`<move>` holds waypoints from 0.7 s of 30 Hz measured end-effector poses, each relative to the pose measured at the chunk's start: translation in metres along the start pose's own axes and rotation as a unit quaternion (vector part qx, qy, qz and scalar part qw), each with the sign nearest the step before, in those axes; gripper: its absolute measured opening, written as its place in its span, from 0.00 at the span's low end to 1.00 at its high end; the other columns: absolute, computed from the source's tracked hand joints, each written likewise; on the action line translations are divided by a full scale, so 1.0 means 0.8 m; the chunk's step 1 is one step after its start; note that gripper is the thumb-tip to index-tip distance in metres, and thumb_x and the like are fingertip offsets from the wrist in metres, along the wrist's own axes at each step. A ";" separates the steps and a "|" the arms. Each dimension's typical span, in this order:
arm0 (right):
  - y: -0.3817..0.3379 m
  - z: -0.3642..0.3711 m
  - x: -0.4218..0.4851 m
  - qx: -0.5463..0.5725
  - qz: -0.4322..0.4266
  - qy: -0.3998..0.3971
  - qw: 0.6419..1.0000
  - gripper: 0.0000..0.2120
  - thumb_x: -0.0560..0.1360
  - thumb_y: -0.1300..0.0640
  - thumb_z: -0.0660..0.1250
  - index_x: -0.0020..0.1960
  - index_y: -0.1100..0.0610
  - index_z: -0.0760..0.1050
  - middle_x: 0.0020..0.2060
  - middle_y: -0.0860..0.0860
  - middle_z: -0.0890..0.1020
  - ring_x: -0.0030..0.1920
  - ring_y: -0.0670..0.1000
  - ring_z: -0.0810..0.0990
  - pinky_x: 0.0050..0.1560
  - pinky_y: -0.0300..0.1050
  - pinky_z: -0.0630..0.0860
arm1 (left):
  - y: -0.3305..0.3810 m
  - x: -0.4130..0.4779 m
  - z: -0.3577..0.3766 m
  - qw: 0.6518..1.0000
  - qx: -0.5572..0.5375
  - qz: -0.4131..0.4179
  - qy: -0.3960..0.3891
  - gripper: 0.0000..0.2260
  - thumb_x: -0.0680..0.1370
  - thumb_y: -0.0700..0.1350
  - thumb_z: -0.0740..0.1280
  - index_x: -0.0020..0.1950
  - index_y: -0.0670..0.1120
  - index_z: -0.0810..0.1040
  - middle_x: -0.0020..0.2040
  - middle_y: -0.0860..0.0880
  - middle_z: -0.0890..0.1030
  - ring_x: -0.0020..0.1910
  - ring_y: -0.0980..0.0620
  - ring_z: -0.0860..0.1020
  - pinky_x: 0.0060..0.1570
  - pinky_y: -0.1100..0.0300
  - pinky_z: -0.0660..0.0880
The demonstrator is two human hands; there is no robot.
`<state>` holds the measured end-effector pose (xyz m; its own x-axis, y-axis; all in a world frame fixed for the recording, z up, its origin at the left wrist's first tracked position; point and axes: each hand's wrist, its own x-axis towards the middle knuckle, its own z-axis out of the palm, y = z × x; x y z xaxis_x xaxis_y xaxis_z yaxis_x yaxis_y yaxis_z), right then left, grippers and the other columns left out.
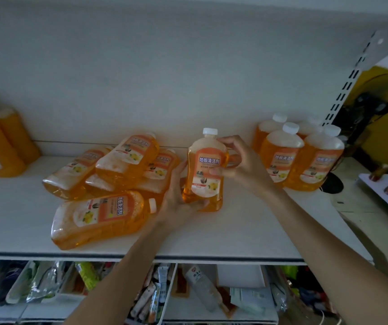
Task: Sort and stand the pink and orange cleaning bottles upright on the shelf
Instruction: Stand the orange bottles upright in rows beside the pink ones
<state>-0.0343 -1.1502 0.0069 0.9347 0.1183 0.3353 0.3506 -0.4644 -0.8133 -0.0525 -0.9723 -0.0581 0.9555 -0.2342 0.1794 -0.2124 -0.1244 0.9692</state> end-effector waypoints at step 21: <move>-0.017 -0.027 0.007 -0.195 -0.035 -0.050 0.979 0.46 0.65 0.58 0.77 0.75 0.47 0.54 0.69 0.52 0.67 0.66 0.51 0.68 0.61 0.45 0.72 | -0.002 0.013 0.024 0.992 0.113 0.034 0.045 0.30 0.70 0.47 0.73 0.68 0.50 0.63 0.56 0.57 0.73 0.51 0.64 0.74 0.38 0.76 0.70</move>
<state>-0.0351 -1.1624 0.0298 0.9171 0.2382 0.3196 0.3829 -0.7495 -0.5401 -0.0463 -0.9928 -0.0611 0.9495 -0.1640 0.2677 -0.3082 -0.3258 0.8938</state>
